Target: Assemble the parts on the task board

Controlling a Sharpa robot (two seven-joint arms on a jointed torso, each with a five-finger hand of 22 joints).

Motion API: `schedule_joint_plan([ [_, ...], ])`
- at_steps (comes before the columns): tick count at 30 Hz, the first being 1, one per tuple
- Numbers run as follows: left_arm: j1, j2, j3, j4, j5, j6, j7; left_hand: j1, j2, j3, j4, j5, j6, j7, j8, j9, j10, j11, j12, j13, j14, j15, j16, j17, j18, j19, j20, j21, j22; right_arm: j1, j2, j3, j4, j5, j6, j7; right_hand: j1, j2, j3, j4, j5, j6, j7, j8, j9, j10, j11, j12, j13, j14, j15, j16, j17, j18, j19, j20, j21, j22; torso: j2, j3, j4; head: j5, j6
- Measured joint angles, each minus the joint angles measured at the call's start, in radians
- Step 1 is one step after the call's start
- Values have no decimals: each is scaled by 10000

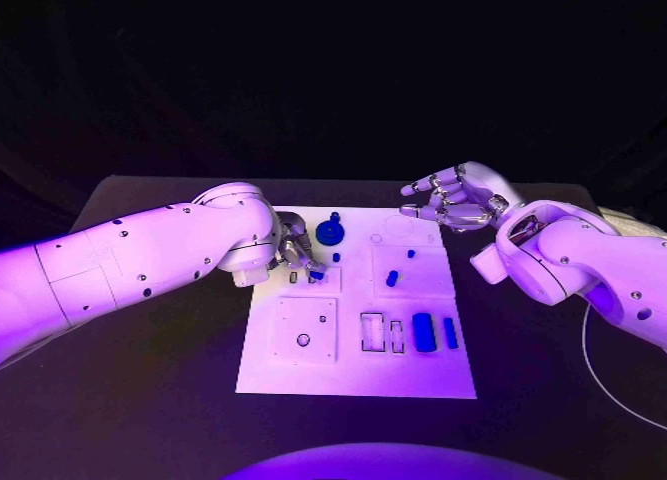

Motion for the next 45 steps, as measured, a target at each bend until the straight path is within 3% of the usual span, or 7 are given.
schedule_joint_plan([
  [3,-1,-108,-2,94,144,-157,3,-373,-228,628,-268,0,1,1,69,138,6,5,0,0,0,0,0,0,1,-36,36,60,0,-11,4,-2,-6,7,19,0,0,0,0,0,0,0,0,0,0,0,0,0,0,0,0,0,0,0,0,0,0,7,-4,0,11,-7,-2],
  [13,-2,-451,-15,456,403,-787,53,-698,-374,957,-494,55,56,-19,142,285,137,14,0,82,0,0,0,-2,1,-36,37,105,-1,-61,29,-8,-23,37,55,0,3,-3,-29,29,0,23,23,0,-1,0,1,0,-1,0,0,0,1,0,0,0,0,8,2,6,13,35,-8],
  [20,-24,-520,-84,623,238,-1038,75,-762,-359,1028,-565,102,57,-18,142,288,137,14,0,84,0,0,0,-2,1,-36,37,175,-1,-91,32,-9,-29,59,71,7,3,-3,-29,29,0,37,36,0,-2,6,7,-1,-2,0,0,0,1,0,0,0,0,6,8,4,11,59,-40],
  [33,-100,-479,-170,656,-775,-973,68,-842,-438,1126,-663,104,70,-2,141,305,136,15,0,73,0,0,0,-4,1,-36,37,203,-1,-117,36,-9,-35,82,104,17,-51,50,-55,55,0,36,36,0,-2,6,8,-1,-3,0,0,0,2,1,0,0,0,5,8,-3,-3,104,-79],
  [45,-94,-522,-153,676,-1098,-572,76,-904,-500,1183,-720,103,70,-1,133,318,165,-13,0,73,0,0,0,-5,1,-36,37,203,3,-122,62,-9,-26,89,125,21,-50,50,-55,55,0,36,35,0,-2,6,8,-1,-4,0,0,-39,2,1,0,0,0,4,13,-2,-12,136,-54],
])
